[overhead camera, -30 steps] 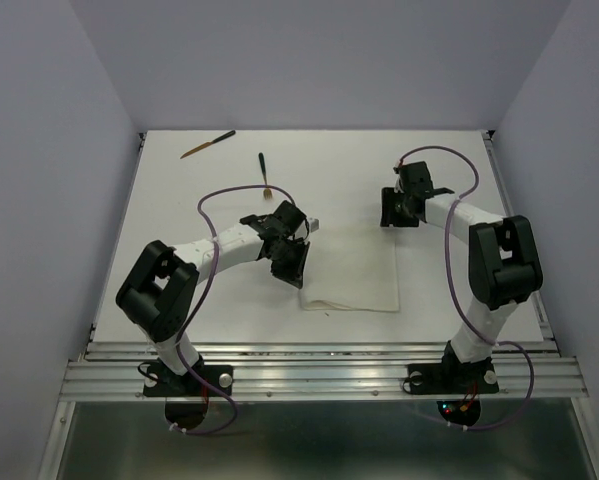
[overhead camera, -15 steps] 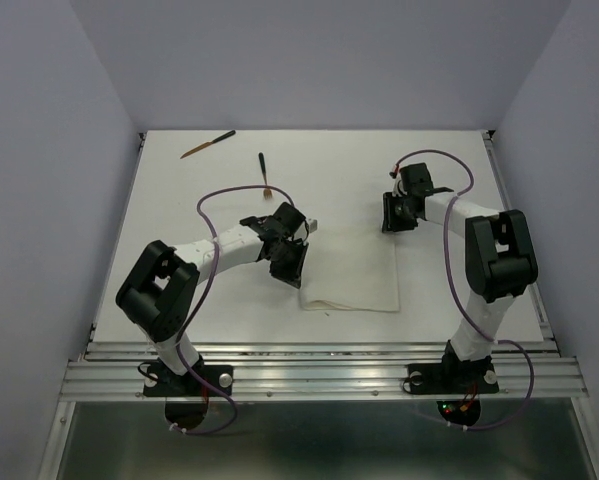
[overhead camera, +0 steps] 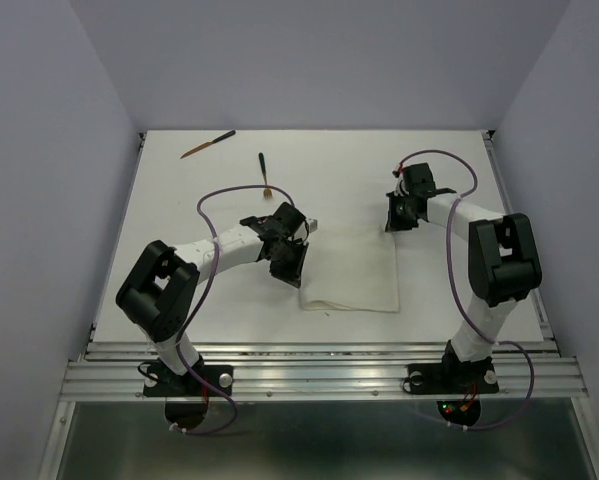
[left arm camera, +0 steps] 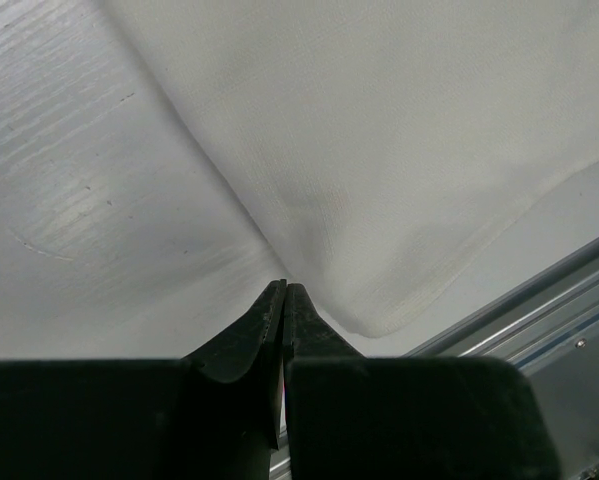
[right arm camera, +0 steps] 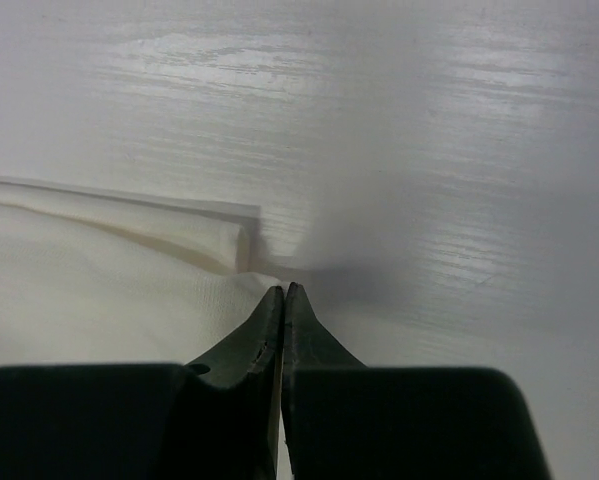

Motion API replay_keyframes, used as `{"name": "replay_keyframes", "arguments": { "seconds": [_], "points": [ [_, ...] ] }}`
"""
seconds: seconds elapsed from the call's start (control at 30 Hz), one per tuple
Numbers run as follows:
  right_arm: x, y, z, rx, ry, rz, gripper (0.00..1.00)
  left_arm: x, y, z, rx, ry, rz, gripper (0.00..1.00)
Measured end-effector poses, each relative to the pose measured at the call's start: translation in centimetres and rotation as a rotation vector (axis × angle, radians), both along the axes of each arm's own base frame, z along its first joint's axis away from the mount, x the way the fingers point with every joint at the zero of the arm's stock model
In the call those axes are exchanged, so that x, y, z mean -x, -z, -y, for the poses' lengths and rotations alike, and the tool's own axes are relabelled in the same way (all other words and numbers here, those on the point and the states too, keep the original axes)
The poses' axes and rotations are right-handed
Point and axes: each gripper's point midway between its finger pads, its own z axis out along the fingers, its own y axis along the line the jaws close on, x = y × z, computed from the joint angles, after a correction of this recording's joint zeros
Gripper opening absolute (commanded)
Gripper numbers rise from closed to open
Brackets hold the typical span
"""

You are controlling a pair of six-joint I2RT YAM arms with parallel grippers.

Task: Fold the napkin into a case and place the utensils inside
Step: Smooth out the square-folded napkin at the center of the board.

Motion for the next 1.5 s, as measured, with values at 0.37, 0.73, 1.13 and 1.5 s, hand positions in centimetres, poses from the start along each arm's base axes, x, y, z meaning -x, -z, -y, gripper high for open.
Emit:
{"name": "replay_keyframes", "arguments": {
  "seconds": [0.37, 0.73, 1.13, 1.5],
  "points": [
    [-1.1, -3.1, -0.8, -0.05, -0.003, 0.086, 0.01, 0.0, 0.0, 0.1, 0.003, 0.001, 0.0, 0.12],
    [-2.0, -3.6, -1.1, -0.058, -0.006, 0.102, 0.01, 0.7, -0.4, 1.4, 0.055, 0.036, -0.016, 0.11],
    [-2.3, -4.1, -1.2, -0.064, -0.007, 0.113, 0.01, 1.3, -0.7, 2.7, 0.119, 0.063, -0.034, 0.06],
    [-2.2, -4.2, -1.6, -0.087, -0.018, 0.109, 0.01, 2.6, 2.6, 2.5, 0.099, 0.053, -0.113, 0.05]
  ]
}}
